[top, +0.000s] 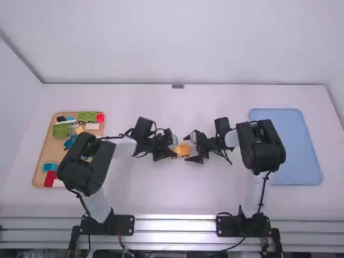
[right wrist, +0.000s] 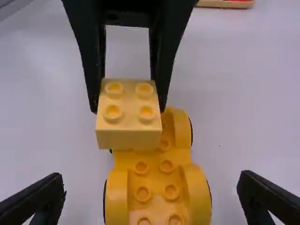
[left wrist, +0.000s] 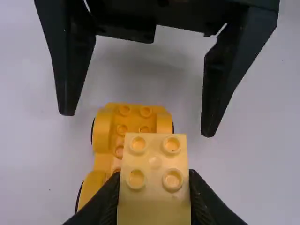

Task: Assemble lego blocks to make yellow taxi

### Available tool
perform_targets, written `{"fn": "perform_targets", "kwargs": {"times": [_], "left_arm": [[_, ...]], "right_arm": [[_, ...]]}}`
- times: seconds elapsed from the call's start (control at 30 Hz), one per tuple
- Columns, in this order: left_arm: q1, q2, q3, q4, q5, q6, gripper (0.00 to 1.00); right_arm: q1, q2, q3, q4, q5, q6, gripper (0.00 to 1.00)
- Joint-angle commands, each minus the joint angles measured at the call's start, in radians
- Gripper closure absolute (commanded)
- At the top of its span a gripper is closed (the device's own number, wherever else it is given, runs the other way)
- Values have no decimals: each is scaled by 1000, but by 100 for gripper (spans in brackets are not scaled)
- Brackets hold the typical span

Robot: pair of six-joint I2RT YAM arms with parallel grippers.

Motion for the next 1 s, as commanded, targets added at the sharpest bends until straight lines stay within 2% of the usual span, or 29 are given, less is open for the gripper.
{"fn": "perform_targets", "kwargs": {"times": [0.0,0.1,0.3,0.57,0.8,0.9,0.93,0.97], "left_arm": [[2,-30,-4,-4,3,3,88],[4,-30,-4,-6,0,30,88],[11,-31,-4,-16,-6,39,90],[43,-31,-5,-19,3,39,92],[45,-31,-29,16,5,39,93],[45,-31,-43,41,5,39,93],[45,-31,-48,48,5,39,93],[45,-31,-56,57,5,38,93]], "right_arm": [[38,8,6,1,25,23,1],[73,8,8,0,75,25,3],[115,8,6,101,170,203,4],[108,72,8,143,112,202,6],[53,84,19,132,33,199,7],[45,85,17,123,25,175,12],[45,84,15,124,26,175,17],[51,85,10,129,26,174,28]]}}
